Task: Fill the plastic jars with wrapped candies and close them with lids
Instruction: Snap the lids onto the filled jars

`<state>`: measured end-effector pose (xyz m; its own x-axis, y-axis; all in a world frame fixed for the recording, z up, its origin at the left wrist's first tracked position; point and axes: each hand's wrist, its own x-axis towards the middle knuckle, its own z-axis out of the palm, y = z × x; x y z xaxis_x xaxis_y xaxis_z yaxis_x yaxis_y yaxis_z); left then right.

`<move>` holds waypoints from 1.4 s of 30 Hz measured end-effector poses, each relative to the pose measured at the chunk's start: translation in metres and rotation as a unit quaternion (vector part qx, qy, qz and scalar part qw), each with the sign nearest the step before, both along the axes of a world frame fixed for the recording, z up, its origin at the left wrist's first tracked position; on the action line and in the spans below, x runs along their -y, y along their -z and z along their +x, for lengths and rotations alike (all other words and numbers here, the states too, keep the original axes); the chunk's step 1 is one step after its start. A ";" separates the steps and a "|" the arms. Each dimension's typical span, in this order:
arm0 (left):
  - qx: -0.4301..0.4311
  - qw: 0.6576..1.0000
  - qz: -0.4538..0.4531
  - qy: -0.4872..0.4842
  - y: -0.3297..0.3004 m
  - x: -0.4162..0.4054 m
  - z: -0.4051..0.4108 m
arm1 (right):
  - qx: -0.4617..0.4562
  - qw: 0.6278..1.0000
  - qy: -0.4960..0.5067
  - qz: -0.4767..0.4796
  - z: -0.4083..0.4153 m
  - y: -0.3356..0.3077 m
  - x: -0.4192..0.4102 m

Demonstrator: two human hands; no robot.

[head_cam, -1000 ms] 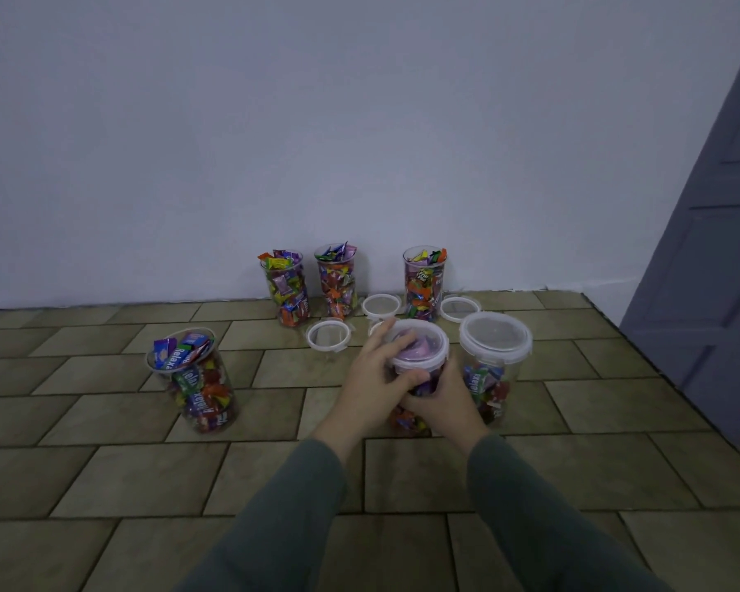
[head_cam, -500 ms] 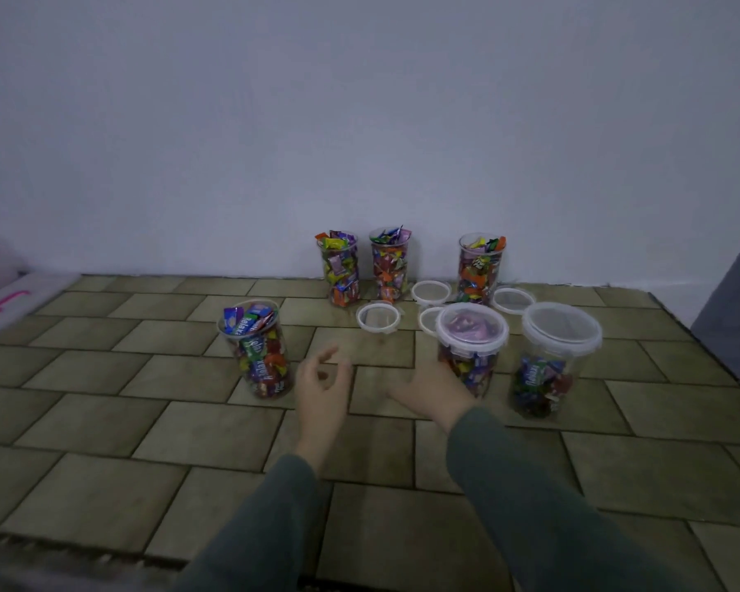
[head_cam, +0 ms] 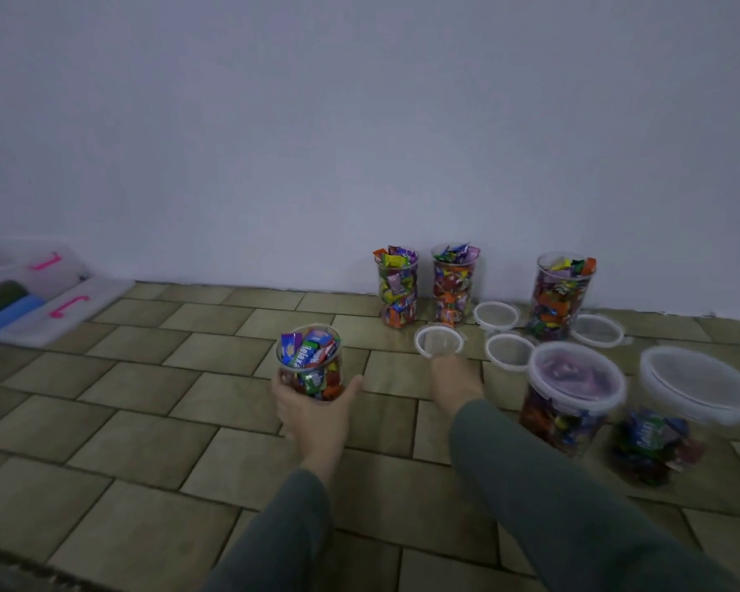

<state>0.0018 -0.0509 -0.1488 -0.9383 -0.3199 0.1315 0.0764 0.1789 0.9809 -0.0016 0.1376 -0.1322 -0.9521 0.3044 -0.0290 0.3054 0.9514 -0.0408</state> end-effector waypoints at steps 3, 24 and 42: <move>-0.023 1.000 0.020 0.007 0.006 -0.003 -0.015 | -0.002 0.999 -0.012 -0.037 -0.019 0.010 -0.012; -0.027 0.962 -0.018 0.272 0.016 -0.057 -0.005 | -0.238 0.863 0.190 -0.403 0.012 0.004 -0.029; -0.029 0.945 -0.006 0.326 0.012 -0.051 0.015 | -0.313 0.848 0.112 -0.413 0.059 -0.079 0.039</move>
<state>0.0166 -0.0003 -0.1606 -0.9268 0.3251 0.1882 0.2275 0.0871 0.9699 0.0576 0.0987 -0.0528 -0.7808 0.6017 0.1682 0.1482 0.4399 -0.8857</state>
